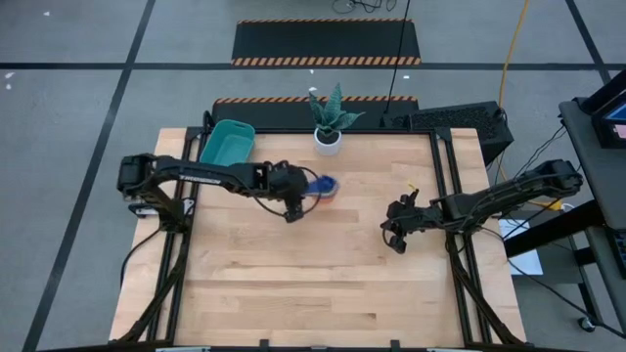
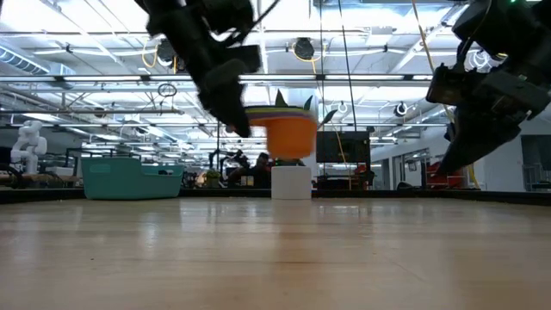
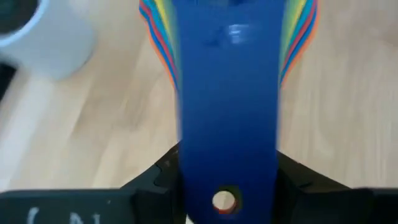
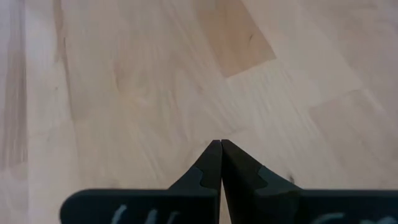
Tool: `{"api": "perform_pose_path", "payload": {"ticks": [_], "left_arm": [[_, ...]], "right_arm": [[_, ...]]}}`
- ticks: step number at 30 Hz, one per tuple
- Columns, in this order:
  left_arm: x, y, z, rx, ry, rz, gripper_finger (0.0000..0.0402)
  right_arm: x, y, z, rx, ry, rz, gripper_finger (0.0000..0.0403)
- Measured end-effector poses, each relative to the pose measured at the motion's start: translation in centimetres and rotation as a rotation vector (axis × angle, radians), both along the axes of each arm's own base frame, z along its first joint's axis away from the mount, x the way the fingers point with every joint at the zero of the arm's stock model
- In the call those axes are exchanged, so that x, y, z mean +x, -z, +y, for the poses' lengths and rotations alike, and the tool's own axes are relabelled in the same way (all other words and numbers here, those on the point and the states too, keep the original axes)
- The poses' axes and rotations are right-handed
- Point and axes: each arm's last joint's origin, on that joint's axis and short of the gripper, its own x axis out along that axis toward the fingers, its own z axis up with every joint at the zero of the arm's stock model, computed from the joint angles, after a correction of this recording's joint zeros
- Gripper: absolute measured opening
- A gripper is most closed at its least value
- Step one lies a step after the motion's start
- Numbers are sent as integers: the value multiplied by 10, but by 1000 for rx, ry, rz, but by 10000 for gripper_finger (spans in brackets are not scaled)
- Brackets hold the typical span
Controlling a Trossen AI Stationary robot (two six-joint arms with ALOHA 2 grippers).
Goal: Nest measuring cups in basket
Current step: Put the nested measuring cups into the bin
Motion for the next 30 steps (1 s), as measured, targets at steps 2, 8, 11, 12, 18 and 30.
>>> {"api": "perform_pose_path", "payload": {"ticks": [2,8,11,12,18,30], "left_arm": [[-12,-1,4,12,-38,20,137],[-52,-15,17,48,-173,-42,138],[-74,-22,20,61,-231,-74,138],[-80,-24,21,62,-245,-97,138],[-115,-32,23,70,-292,-159,138],[-162,-27,31,159,-491,-210,138]], "right_arm": [[0,0,1,5,-1,-1,0],[-1,-1,6,2,-32,-13,0],[0,-2,6,-5,-27,-27,0],[0,-2,6,-12,-22,-29,0],[2,-5,6,-10,-22,-63,0],[3,-6,6,-9,-23,-74,0]]}}
